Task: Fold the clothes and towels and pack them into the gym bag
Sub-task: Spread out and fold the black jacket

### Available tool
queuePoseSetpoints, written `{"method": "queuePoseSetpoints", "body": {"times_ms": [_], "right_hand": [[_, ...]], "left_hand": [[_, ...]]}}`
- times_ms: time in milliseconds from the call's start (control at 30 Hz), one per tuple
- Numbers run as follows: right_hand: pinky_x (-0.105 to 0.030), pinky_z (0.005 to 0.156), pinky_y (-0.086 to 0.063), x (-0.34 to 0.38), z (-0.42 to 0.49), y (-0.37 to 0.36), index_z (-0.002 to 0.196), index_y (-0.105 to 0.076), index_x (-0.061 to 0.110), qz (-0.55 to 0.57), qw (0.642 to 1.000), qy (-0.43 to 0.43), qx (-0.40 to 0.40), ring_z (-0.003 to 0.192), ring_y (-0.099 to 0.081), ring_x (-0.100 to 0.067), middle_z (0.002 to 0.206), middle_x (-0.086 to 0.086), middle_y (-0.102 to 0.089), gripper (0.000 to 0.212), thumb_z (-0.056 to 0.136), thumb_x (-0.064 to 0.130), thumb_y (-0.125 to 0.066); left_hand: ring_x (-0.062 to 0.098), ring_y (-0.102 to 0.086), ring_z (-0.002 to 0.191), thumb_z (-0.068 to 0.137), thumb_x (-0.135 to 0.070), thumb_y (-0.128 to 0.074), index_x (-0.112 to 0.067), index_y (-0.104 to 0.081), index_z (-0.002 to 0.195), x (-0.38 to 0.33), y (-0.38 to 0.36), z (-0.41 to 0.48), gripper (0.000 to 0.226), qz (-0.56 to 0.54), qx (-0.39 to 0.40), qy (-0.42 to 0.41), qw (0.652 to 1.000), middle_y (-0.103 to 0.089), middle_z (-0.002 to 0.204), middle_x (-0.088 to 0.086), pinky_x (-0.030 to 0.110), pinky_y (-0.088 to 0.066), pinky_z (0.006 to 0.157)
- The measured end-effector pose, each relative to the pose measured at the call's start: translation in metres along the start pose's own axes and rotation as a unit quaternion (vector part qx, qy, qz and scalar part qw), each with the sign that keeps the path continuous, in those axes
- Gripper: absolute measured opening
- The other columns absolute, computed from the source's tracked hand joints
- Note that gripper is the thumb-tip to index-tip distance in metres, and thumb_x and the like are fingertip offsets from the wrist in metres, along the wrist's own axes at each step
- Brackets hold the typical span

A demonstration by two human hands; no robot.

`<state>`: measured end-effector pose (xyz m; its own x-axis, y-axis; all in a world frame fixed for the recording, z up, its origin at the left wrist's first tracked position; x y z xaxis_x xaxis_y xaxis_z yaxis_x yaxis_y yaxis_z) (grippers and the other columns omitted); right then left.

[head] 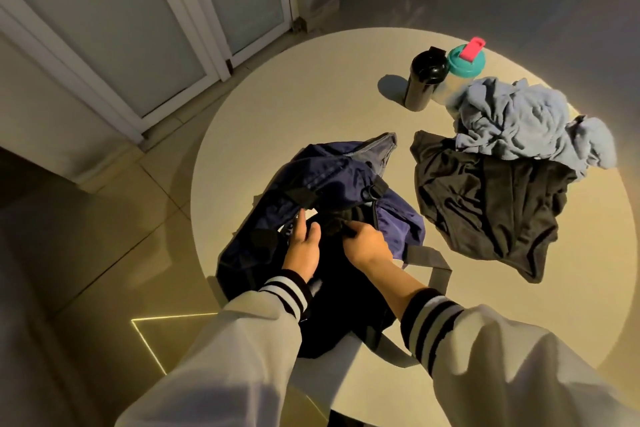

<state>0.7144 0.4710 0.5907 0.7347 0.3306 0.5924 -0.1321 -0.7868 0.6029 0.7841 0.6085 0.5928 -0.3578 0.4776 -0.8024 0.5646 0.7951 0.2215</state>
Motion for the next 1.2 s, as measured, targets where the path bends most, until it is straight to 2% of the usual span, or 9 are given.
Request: {"method": "queuePoseSetpoints", "body": {"times_ms": [133,267,333,467,633,800,967,1100,1200], "right_hand": [[-0.022,0.105,-0.040,0.034,0.015,-0.013,0.136,-0.061,0.029,0.168,0.982,0.082,0.041,0.129,-0.053,-0.015,0.138,0.002,-0.061,0.039,0.099,0.016,-0.056],[-0.017,0.104,-0.035,0.029,0.017,-0.031,0.144,-0.052,0.029,0.220,0.964,0.083,0.125,0.132,-0.046,-0.009,0.145,0.003,-0.052,0.042,0.105,0.015,-0.048],[-0.018,0.106,-0.032,0.023,0.015,-0.028,0.150,-0.043,0.029,0.213,0.966,0.083,0.119,0.131,-0.041,-0.006,0.147,0.005,-0.046,0.046,0.106,0.016,-0.046],[-0.033,0.106,-0.041,0.004,0.007,0.011,0.142,-0.050,0.018,0.093,0.988,0.113,-0.040,0.129,-0.050,-0.023,0.141,-0.005,-0.056,0.037,0.105,0.019,-0.046],[-0.041,0.096,-0.048,-0.031,-0.012,0.011,0.153,-0.032,0.019,-0.057,0.995,0.085,0.009,0.123,-0.056,-0.034,0.141,-0.013,-0.056,0.053,0.105,0.039,-0.041],[-0.041,0.097,-0.043,-0.048,-0.027,0.023,0.158,-0.019,0.017,-0.185,0.979,0.087,0.008,0.124,-0.054,-0.036,0.137,-0.015,-0.059,0.059,0.107,0.045,-0.027],[-0.040,0.099,-0.046,-0.045,-0.037,0.035,0.151,-0.036,0.019,-0.132,0.983,0.119,-0.036,0.119,-0.059,-0.034,0.130,-0.012,-0.065,0.051,0.107,0.044,-0.032],[-0.035,0.094,-0.047,-0.047,-0.044,0.034,0.142,-0.049,0.015,-0.054,0.990,0.124,-0.049,0.119,-0.059,-0.031,0.131,-0.010,-0.064,0.041,0.107,0.034,-0.041],[-0.034,0.090,-0.048,-0.047,-0.047,0.032,0.141,-0.051,0.013,-0.039,0.988,0.139,-0.052,0.115,-0.061,-0.032,0.128,-0.011,-0.066,0.038,0.106,0.027,-0.043]], "left_hand": [[0.020,-0.023,0.149,0.103,-0.039,-0.048,-0.036,-0.015,0.158,0.001,0.007,-0.001,0.064,0.015,-0.017,-0.009,1.000,-0.017,0.165,0.002,0.035,-0.022,0.118],[0.022,-0.012,0.152,0.097,-0.031,-0.061,-0.043,-0.017,0.156,0.008,0.003,-0.005,0.074,0.081,-0.021,-0.017,0.996,0.003,0.166,0.003,0.030,-0.025,0.114],[0.020,-0.015,0.151,0.097,-0.024,-0.061,-0.042,-0.031,0.152,0.013,-0.009,-0.009,0.065,0.088,-0.012,-0.037,0.995,0.007,0.166,0.000,0.022,-0.025,0.106],[0.017,-0.018,0.150,0.089,-0.011,-0.068,-0.040,-0.048,0.140,0.025,-0.028,-0.008,0.062,0.090,-0.018,-0.042,0.995,0.016,0.164,-0.010,0.019,-0.029,0.107],[0.018,-0.021,0.149,0.089,-0.017,-0.073,-0.031,-0.051,0.143,0.023,-0.034,-0.002,0.061,0.116,-0.068,-0.046,0.990,0.013,0.163,-0.005,0.015,-0.026,0.106],[0.021,-0.013,0.152,0.091,-0.018,-0.072,-0.027,-0.045,0.149,0.019,-0.023,0.005,0.065,0.147,-0.113,-0.063,0.981,0.016,0.164,0.001,0.025,-0.027,0.117],[0.026,-0.002,0.154,0.093,-0.027,-0.067,-0.036,-0.032,0.153,0.015,-0.022,0.002,0.071,0.164,-0.123,-0.055,0.977,0.031,0.161,-0.006,0.039,-0.030,0.120],[0.022,-0.014,0.151,0.089,-0.043,-0.069,-0.046,-0.035,0.148,0.020,-0.038,-0.033,0.068,0.146,-0.092,-0.046,0.984,0.028,0.160,-0.015,0.030,-0.033,0.113],[0.021,-0.006,0.153,0.086,-0.040,-0.073,-0.044,-0.043,0.143,0.032,-0.056,-0.051,0.065,0.174,-0.035,-0.046,0.983,0.021,0.163,-0.012,0.032,-0.029,0.116]]}}
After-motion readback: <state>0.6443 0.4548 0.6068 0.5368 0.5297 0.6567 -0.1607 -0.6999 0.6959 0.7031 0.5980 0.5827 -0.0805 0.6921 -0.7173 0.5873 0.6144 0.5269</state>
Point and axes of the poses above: each hand's wrist, its own z-axis towards the middle knuckle, its own y-axis out of the back of the hand, x = y × z, the point moved 7 cm from there along z, towards the middle knuckle
